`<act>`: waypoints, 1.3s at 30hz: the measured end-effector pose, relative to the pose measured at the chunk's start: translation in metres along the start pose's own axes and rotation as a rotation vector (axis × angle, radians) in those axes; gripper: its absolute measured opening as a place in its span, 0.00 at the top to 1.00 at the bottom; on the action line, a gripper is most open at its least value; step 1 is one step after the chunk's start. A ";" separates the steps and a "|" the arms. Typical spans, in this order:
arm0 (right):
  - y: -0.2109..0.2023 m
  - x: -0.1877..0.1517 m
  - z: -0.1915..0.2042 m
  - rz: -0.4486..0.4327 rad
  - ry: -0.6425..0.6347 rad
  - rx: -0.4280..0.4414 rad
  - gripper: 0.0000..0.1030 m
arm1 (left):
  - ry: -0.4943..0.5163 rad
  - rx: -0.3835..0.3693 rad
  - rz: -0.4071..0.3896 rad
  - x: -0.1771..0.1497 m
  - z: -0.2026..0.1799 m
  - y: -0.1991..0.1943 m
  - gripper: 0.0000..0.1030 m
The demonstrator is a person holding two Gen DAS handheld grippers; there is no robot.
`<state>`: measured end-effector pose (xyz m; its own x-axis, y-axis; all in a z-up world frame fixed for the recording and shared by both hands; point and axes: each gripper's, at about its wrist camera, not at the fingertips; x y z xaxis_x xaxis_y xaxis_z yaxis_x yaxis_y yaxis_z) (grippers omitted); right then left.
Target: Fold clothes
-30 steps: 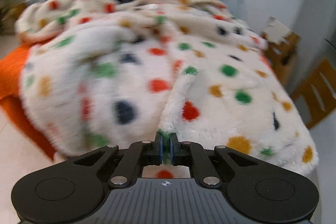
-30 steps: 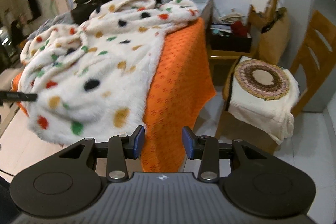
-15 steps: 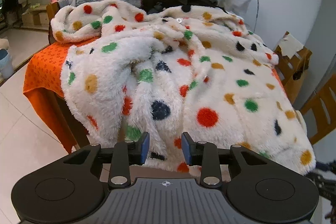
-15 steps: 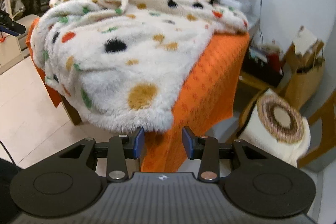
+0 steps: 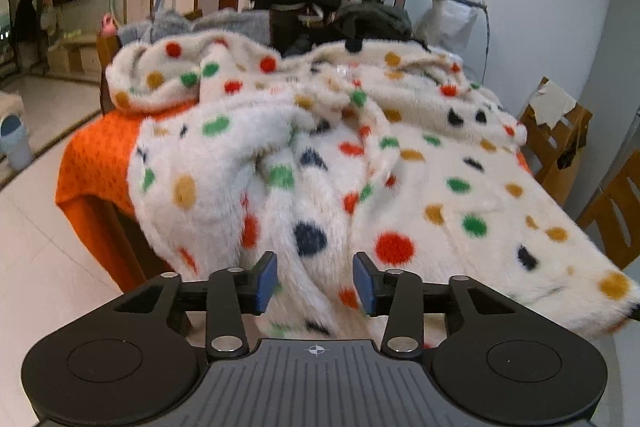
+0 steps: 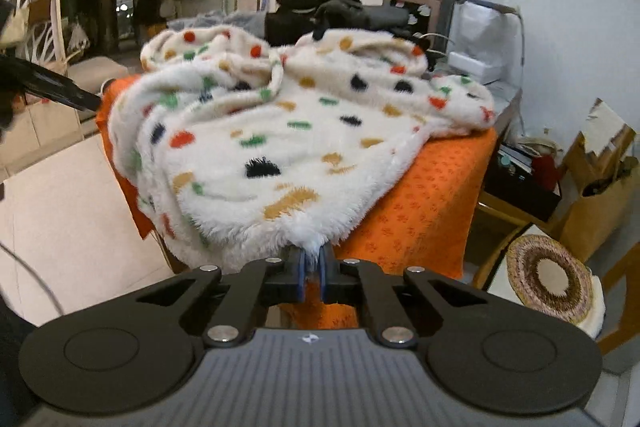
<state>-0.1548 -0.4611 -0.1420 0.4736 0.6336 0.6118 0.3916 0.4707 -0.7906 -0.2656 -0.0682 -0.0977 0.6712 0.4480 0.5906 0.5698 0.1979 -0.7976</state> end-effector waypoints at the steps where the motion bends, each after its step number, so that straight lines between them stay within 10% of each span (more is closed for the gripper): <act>1: -0.002 -0.004 -0.002 0.016 0.014 0.002 0.92 | -0.001 0.000 -0.015 0.002 0.001 -0.003 0.50; 7: -0.016 -0.026 -0.017 0.110 0.101 0.016 0.90 | 0.012 0.040 -0.066 0.011 0.015 -0.012 0.43; 13: -0.024 -0.024 -0.031 0.097 0.202 0.047 0.67 | -0.023 0.096 -0.104 0.020 0.039 -0.015 0.42; 28: 0.001 0.079 -0.012 0.019 0.330 0.082 0.55 | -0.072 0.169 -0.115 0.077 0.128 0.030 0.38; 39: 0.058 0.147 0.052 0.022 0.474 0.028 0.55 | -0.022 0.068 -0.070 0.149 0.217 0.107 0.38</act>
<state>-0.1032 -0.3085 -0.0994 0.7918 0.2969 0.5337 0.3591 0.4806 -0.8000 -0.2079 0.2090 -0.1213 0.6196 0.4501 0.6431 0.5808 0.2883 -0.7613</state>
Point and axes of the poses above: each gripper's, at about its wrist camera, not at the fingertips, and y roughly the way its jaws point, z to its left, x to its top, and after that the axes turned 15 degrees about z, right-handed
